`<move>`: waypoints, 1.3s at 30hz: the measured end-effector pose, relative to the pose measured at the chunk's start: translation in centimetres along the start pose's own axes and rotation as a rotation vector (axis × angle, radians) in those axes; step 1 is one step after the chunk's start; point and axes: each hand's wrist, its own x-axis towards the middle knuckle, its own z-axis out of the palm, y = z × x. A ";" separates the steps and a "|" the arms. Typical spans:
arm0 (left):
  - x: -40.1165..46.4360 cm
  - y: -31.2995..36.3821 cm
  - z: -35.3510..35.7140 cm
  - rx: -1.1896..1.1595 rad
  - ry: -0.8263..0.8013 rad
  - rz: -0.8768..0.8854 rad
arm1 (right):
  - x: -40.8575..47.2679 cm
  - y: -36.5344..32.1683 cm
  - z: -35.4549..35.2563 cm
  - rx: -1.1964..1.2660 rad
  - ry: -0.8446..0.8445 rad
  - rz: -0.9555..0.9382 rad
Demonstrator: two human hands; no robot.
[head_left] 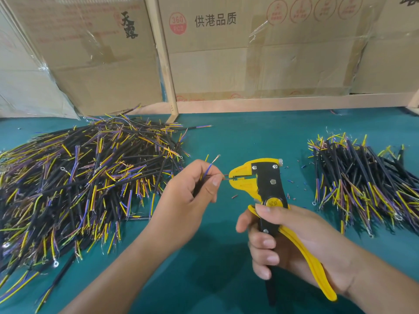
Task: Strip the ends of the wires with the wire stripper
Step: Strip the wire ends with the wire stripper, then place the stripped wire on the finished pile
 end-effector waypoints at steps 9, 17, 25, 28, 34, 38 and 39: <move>0.0 -0.1 -0.2 -0.005 0.029 0.074 | -3.6 5.6 -4.4 -0.194 0.258 0.056; 0.0 -0.2 -0.2 0.016 0.028 0.084 | -3.6 5.0 -4.3 -0.217 0.345 0.033; 0.4 -0.7 -1.0 0.000 0.079 0.029 | -3.5 4.5 -5.5 -0.169 0.392 -0.047; 0.5 -1.1 -1.2 -0.018 0.061 0.021 | -2.7 4.9 -6.5 -0.111 0.398 -0.079; 0.6 -1.0 -2.1 -0.130 -0.061 -0.078 | -1.8 5.0 -7.4 0.111 0.510 -0.155; 1.8 -0.2 -0.3 -0.148 -0.024 -0.246 | -1.9 5.0 -7.5 0.132 0.551 -0.161; 2.2 0.4 0.4 -0.205 -0.029 -0.287 | -1.8 4.9 -7.5 0.132 0.563 -0.150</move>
